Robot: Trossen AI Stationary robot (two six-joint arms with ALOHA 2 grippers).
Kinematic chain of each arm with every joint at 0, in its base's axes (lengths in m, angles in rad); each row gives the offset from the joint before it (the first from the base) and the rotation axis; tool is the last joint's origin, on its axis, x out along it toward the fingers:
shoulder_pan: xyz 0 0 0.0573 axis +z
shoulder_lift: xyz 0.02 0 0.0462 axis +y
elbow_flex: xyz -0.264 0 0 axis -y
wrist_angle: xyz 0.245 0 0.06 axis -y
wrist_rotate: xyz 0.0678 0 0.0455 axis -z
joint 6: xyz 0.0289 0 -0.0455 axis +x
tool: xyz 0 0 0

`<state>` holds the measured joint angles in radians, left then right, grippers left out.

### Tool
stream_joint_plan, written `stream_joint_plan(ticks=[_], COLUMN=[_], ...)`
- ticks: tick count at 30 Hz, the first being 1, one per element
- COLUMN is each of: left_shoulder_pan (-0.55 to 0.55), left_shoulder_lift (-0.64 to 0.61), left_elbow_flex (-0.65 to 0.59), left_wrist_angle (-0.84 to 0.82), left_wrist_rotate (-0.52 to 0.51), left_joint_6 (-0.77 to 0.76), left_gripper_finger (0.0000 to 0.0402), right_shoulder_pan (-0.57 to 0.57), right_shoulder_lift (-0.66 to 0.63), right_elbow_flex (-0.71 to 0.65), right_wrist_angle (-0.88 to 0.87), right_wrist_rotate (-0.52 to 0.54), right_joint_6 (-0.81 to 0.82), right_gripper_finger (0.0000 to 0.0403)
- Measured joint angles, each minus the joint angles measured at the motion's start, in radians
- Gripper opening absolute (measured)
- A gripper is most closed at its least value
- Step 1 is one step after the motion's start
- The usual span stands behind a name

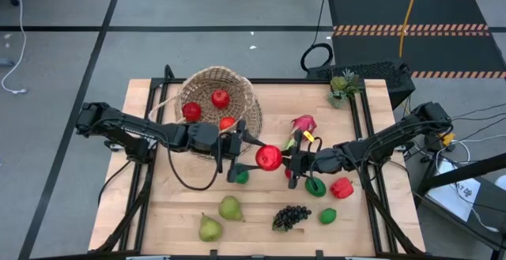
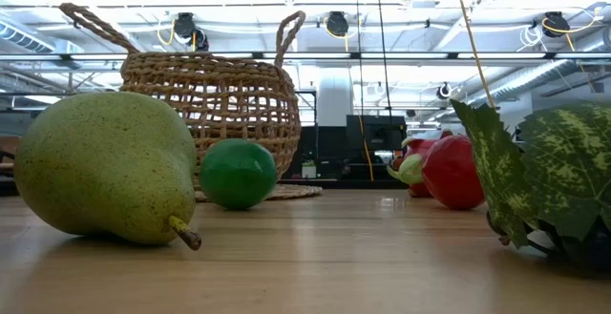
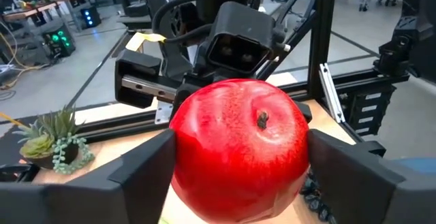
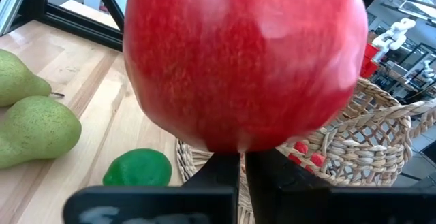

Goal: Build produce basket
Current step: Put the apple into the basket

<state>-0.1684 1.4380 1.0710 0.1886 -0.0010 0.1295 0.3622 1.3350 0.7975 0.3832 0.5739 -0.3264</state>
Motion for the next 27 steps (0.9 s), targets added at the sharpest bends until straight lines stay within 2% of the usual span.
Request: stream_joint_plan(ticks=[4, 9, 13, 20, 25, 27], left_shoulder_pan=[0.0, 0.0, -0.006, -0.04, -0.04, -0.041], left_shoulder_lift=[0.0, 0.0, -0.001, -0.001, 0.0, 0.017], left_elbow_flex=[0.0, 0.0, 0.0, 0.0, 0.0, 0.001], left_wrist_angle=[0.001, 0.002, -0.003, -0.002, -0.002, 0.015], left_wrist_rotate=[0.0, 0.0, -0.003, -0.024, -0.045, -0.091], left_joint_6=[0.001, -0.01, -0.003, 0.027, 0.024, 0.042], left_gripper_finger=[0.0285, 0.0284, 0.0309, 0.0392, 0.0387, 0.0388], right_shoulder_pan=[0.0, 0.0, 0.0, 0.0, 0.0, 0.0], right_shoulder_lift=[0.0, 0.0, 0.0, 0.0, 0.0, 0.0], right_elbow_flex=[0.0, 0.0, 0.0, 0.0, 0.0, 0.0], right_wrist_angle=[0.0, 0.016, 0.027, 0.055, 0.063, 0.072], right_wrist_rotate=[0.0, 0.0, 0.0, -0.002, -0.002, -0.002], right_joint_6=[0.0, 0.0, 0.0, 0.0, 0.0, 0.008], right_gripper_finger=[0.0004, 0.0004, 0.0004, 0.0004, 0.0004, 0.0004])
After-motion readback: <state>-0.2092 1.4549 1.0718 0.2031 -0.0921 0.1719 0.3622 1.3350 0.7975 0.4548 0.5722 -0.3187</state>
